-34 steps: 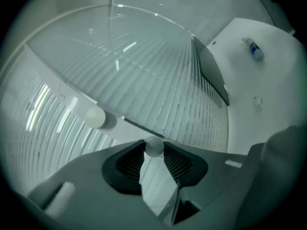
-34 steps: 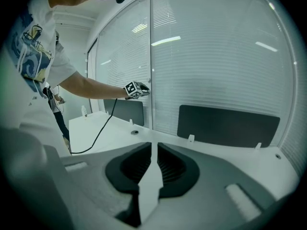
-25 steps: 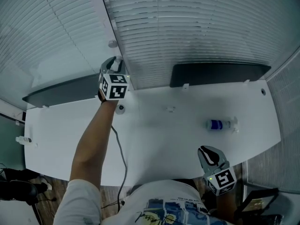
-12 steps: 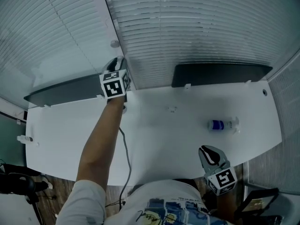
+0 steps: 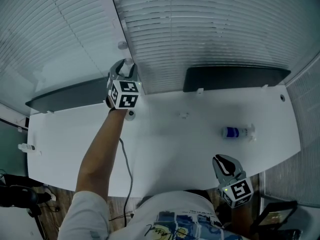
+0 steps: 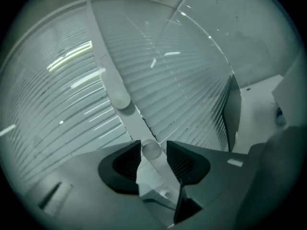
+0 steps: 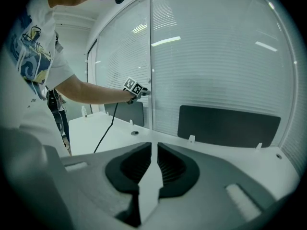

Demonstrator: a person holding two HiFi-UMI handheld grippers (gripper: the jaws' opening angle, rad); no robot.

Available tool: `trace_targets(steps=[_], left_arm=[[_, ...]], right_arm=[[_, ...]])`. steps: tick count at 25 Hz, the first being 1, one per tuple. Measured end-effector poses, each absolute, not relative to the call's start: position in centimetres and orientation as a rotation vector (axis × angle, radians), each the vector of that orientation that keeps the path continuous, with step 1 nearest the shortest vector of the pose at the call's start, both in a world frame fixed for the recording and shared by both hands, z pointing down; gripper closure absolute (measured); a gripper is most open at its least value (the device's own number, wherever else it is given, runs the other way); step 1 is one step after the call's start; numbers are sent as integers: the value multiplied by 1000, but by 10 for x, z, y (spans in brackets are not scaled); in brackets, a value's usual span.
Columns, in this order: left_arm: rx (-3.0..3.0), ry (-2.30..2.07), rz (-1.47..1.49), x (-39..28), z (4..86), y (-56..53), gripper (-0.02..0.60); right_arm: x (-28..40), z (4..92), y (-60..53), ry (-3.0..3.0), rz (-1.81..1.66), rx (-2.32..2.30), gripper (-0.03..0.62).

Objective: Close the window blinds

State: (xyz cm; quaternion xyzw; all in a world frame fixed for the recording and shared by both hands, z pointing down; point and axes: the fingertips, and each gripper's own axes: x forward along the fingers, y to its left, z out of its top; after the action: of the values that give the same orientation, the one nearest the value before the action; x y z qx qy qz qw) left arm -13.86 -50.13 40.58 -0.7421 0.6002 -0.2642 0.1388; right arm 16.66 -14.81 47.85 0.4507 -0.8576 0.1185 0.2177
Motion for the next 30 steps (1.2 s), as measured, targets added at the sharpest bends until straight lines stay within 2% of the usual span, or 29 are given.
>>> trace_targets(steps=[5,14,21,30], left_arm=[[-1895,1493,-1030,-139,416,-503,407],[-1578,1178,-1237,-135,423,-510,409],[-1581,1168,-1220,-134,422,-511,445],[-1829,1493,-1023,-140,417,-512,449]], right_arm=[[168,478,-148,-2372,327,1250,565],[165,478,-148,-2372,330,1240,565],[167,478,-149,-2372,313,1243,565],[163,479,-151,-2366,322,1237,565]])
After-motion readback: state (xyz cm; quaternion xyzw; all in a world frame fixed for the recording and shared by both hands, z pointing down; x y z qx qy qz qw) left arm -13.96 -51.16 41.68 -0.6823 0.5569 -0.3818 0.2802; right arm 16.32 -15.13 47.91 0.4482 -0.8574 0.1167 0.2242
